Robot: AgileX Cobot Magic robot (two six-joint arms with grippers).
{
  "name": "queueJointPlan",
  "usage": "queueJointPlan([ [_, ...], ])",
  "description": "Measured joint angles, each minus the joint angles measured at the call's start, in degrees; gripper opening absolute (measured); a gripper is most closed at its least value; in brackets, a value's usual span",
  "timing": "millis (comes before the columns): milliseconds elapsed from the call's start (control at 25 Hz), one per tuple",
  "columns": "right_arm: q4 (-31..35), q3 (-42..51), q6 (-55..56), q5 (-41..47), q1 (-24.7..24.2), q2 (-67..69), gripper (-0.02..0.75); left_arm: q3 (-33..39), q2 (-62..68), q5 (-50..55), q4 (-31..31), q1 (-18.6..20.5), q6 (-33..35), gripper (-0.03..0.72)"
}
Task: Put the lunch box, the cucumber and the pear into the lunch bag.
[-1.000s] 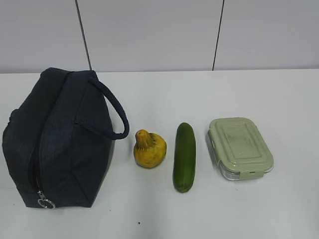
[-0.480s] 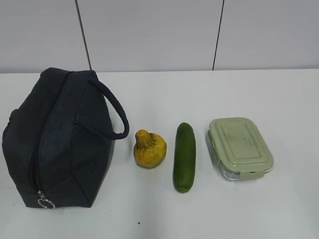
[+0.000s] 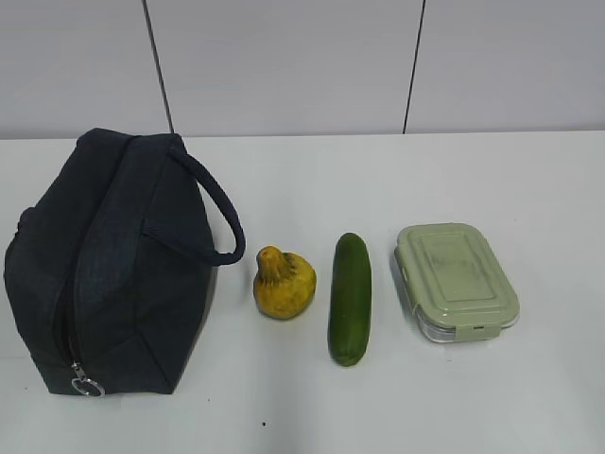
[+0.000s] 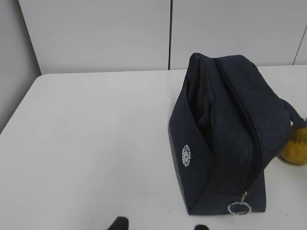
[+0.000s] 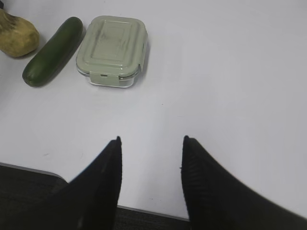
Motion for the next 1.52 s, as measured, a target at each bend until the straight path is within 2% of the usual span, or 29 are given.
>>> queueJointPlan([
  [320,-0.8,-0.1,0.0,-0.6,0.0,0.1,0.332,0.0,0.0,0.0,0.0,0.0,0.0,0.259],
  [440,-1.0,-0.9,0.0,-2.7,0.0,4.0,0.347,0.0,0.0,0.0,0.0,0.0,0.0,0.258],
  [560,0.4,-1.4,0.0,-7.7,0.0,11.2,0.403,0.0,0.0,0.0,0.0,0.0,0.0,0.256],
  [720,2.5,-3.0,0.9,-14.6,0.0,23.7,0.517,0.0,0.0,0.0,0.0,0.0,0.0,0.256],
  [880,3.8,-7.8,3.4,-15.7,0.0,39.0,0.575,0.0,0.0,0.0,0.0,0.0,0.0,0.256],
  [1160,6.5,-22.1,1.3,-11.1,0.0,64.3,0.58,0.0,0.0,0.0,0.0,0.0,0.0,0.256],
  [1360,9.7,-31.8,-3.5,-9.5,0.0,76.1,0.525,0.0,0.0,0.0,0.0,0.0,0.0,0.256],
  [1520,13.9,-37.8,-9.3,-5.1,-2.1,83.8,0.508,0.0,0.0,0.0,0.0,0.0,0.0,0.256],
])
